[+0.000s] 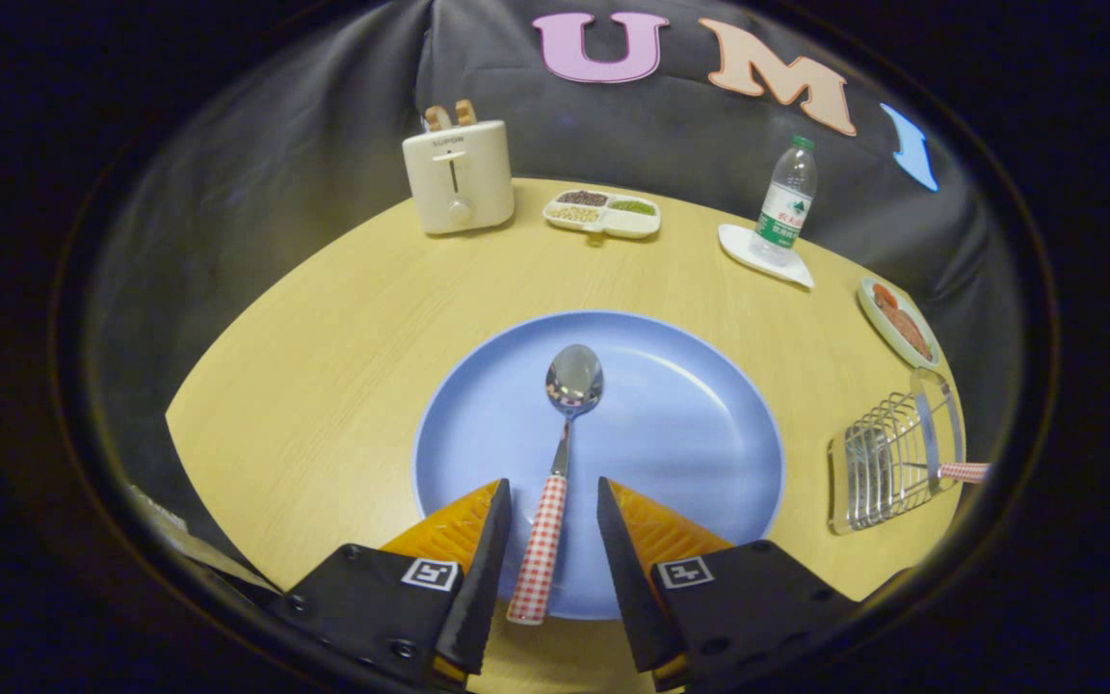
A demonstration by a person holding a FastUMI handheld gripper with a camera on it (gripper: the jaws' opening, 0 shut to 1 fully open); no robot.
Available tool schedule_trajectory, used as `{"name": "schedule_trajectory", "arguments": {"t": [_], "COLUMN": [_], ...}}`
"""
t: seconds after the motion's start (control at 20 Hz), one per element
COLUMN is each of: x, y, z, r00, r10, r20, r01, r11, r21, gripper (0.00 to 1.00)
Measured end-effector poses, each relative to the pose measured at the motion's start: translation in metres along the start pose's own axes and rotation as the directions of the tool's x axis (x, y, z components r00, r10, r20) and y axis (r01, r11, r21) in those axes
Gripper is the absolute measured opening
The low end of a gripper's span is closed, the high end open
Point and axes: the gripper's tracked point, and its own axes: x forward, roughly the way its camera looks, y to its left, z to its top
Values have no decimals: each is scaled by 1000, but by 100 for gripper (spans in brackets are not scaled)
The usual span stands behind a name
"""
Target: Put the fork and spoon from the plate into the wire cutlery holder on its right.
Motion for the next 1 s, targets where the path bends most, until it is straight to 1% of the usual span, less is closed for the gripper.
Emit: {"name": "schedule_trajectory", "arguments": {"t": [0.15,0.2,0.25,0.35,0.4,0.45,0.5,0.55,0.6,0.75,1.0], "x": [2,1,4,3,2,9,0,1,0,-10,-32], "y": [-1,-8,-13,-12,-13,-16,-24,-21,-17,-24,-41], "z": [-2,2,1,0,0,0,3,0,-1,9,31], "r00": [1000,999,999,999,1000,999,997,998,999,999,1000], "r10": [-1,-34,-42,-34,-31,-44,-74,-55,-37,-30,-15], "r20": [-6,9,7,-2,-7,3,8,-12,-19,-18,-13], "r01": [1,35,42,34,31,44,74,55,37,29,13], "r11": [1000,999,999,999,1000,999,997,998,999,997,994], "r21": [-3,-5,-7,5,4,0,-17,-22,-23,-68,-107], "gripper": [43,37,31,20,18,16,14,12,12,12,12]}}
